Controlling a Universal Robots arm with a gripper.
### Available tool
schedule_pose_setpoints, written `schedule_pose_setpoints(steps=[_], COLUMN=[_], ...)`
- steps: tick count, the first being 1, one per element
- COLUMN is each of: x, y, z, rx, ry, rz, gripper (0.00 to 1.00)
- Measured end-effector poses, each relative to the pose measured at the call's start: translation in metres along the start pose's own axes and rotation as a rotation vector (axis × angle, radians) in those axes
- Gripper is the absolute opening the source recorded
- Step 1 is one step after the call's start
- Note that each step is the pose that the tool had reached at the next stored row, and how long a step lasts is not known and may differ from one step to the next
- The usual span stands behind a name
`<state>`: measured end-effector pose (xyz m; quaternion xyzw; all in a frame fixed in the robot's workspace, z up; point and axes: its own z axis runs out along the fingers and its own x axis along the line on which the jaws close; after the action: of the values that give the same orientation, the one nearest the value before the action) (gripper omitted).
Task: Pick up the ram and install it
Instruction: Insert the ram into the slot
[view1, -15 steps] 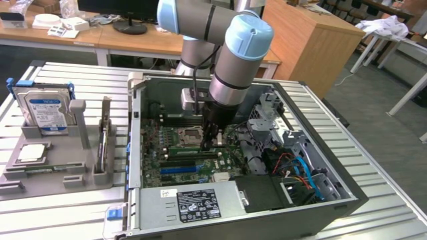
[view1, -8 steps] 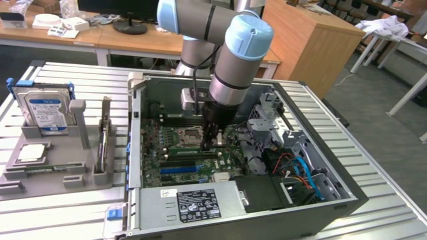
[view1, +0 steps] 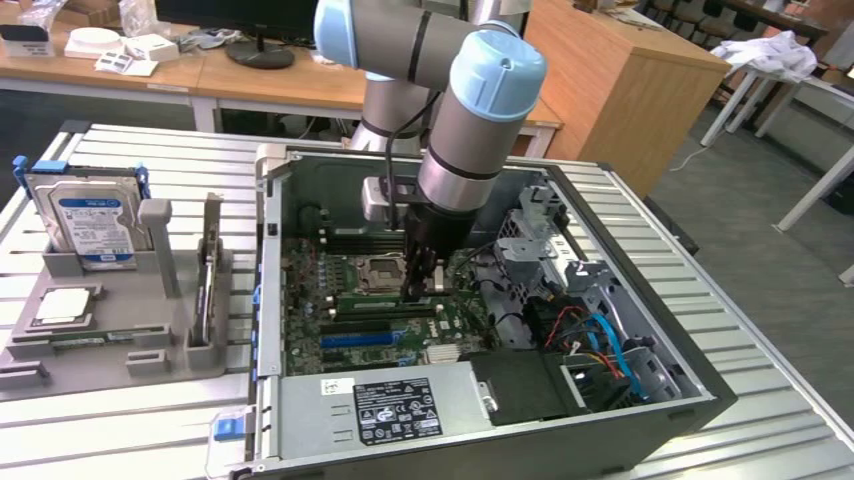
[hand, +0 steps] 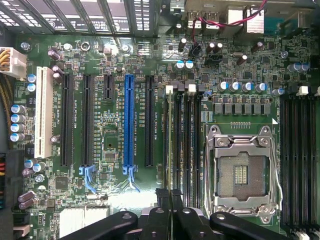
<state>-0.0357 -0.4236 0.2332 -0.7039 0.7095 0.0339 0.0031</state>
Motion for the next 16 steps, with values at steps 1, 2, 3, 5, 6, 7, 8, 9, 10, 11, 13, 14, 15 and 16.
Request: schedule_pose_setpoints(steps=[1,2,3,5,6,7,8,9,10,11,13,14,15,16], x=[0.0,-0.0003,-0.0006,-0.0009,-0.0009,-0.0009,-0.0009,-0.0009,-0.0009,-0.0009,-0.0009,-0.0011,-0.0013,-0.0014], y=[0.0,0.0,0.0,0.0,0.0,0.0,0.0,0.0,0.0,0.0,0.0,-0.0001,-0.0001,0.0], z=[0.0,0.0004,0.0005,0.0011,0.0012,0.0012,0.0013,0.0016,0.0017,0.0017,0.0018,0.0019,0.002,0.0019], rx=[0.0,0.0001,-0.0001,0.0,0.0,0.0,0.0,0.0,0.0,-0.0001,0.0,0.0001,0.0001,0.0001], ry=[0.0,-0.0003,0.0001,0.0,0.0,0.0001,0.0001,-0.0002,-0.0001,0.0,-0.0001,-0.0003,-0.0004,-0.0002], rz=[0.0,0.0,0.0,0.0,0.0,0.0,0.0,0.0,0.0,0.0,0.0,0.0,0.0,0.0], gripper=[0.13,0.13,0.13,0.13,0.13,0.13,0.13,0.13,0.13,0.13,0.13,0.13,0.13,0.13])
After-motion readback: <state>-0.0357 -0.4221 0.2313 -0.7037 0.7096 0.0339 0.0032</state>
